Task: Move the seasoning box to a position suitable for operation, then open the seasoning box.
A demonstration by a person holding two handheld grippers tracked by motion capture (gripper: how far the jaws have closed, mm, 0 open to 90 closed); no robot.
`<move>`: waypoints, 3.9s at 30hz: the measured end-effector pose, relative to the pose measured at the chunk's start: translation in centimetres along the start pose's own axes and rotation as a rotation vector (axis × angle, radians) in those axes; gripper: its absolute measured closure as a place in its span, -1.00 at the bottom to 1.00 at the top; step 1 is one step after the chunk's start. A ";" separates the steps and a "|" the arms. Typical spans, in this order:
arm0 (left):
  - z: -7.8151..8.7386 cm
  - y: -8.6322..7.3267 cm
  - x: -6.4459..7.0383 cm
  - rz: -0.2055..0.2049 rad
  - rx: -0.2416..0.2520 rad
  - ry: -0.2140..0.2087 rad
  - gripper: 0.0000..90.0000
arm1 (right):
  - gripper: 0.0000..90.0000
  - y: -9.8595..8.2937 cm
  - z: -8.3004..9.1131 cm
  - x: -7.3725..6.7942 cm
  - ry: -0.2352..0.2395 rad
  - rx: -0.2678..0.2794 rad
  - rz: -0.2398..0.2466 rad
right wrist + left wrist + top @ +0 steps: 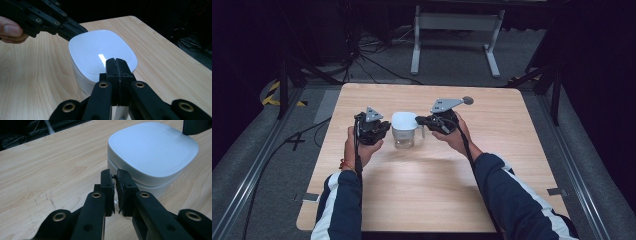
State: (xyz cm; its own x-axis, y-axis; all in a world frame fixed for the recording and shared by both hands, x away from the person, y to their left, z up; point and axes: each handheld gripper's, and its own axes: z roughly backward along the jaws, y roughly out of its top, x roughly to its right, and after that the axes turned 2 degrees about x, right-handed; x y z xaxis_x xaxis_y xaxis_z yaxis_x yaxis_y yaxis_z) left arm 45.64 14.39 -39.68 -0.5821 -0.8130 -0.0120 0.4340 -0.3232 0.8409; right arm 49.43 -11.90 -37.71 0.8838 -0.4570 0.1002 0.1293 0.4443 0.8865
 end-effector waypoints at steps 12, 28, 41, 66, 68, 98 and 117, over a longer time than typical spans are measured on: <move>-0.3 0.1 0.2 -0.025 -0.015 0.007 0.82 | 1.00 -0.1 0.1 0.0 0.001 0.002 -0.005; 0.3 2.0 1.2 -0.090 -0.012 -0.003 0.99 | 1.00 -0.6 0.3 0.1 -0.005 -0.005 0.004; 0.7 3.5 1.9 -0.123 0.028 0.005 0.99 | 1.00 -1.0 1.1 -0.4 -0.001 -0.026 0.015; -1.3 7.3 5.2 -0.251 0.022 -0.059 0.97 | 0.99 -6.8 9.7 -0.4 -0.037 -0.138 -0.010; -1.6 7.6 5.6 -0.265 0.019 -0.059 0.97 | 0.99 -7.2 10.4 -0.4 -0.041 -0.137 -0.017; 4.0 3.9 3.0 -0.354 -0.004 -0.004 0.79 | 0.99 -8.7 14.9 -1.0 -0.057 -0.152 -0.017; 8.0 -5.9 2.1 -0.340 -0.138 0.008 0.48 | 0.90 -11.2 19.4 -1.7 -0.108 -0.227 -0.007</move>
State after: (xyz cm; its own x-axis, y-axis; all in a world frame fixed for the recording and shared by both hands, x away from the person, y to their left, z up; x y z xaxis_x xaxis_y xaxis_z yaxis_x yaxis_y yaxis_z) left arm 36.34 18.48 -40.32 -0.7040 -0.6512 -0.2834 0.3055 -0.6379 0.7069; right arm 37.71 -31.05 -39.01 0.8307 -0.5353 0.1530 0.2438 0.5969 0.7644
